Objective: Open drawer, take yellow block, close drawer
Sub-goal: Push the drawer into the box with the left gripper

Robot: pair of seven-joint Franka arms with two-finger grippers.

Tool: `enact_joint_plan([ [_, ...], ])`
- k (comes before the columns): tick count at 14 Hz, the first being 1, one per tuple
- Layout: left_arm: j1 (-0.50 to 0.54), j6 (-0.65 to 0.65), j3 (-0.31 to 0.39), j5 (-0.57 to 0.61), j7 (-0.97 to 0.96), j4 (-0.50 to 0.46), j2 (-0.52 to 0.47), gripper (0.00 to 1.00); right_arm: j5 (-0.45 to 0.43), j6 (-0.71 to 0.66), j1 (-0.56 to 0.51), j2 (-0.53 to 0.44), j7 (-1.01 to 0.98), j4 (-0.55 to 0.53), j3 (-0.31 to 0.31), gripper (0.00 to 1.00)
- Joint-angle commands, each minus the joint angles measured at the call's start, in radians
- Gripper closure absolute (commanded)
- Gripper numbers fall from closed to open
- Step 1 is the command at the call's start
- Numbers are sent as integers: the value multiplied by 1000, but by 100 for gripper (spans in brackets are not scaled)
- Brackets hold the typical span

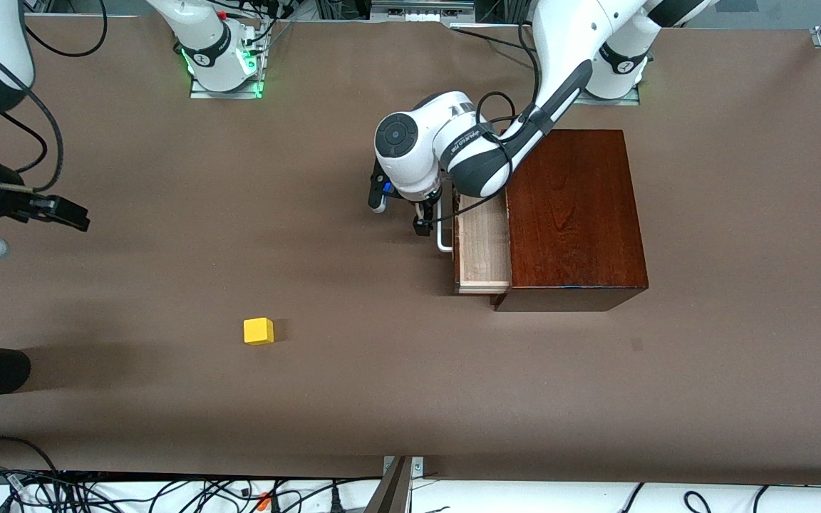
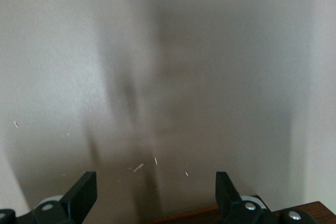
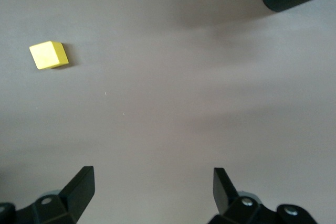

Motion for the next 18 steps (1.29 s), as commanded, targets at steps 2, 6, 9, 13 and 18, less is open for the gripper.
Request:
enact_joint_plan([
  [2,4,-49,27,41,-2,7,-16,0,16,6,-2,-179,-26,-157,-3,0],
  [6,25,-86,32,43,0,7,-30,0,14,-3,13,-190,-108,-142,-34,0],
  [9,47,-104,31,41,6,7,-37,0,11,-3,186,-187,-115,-124,-199,0],
  [13,79,-116,31,43,6,6,-39,0,10,-20,221,-185,-120,-113,-229,0],
  [18,99,-135,29,41,7,6,-48,0,17,-57,207,-181,-112,-99,-206,0],
])
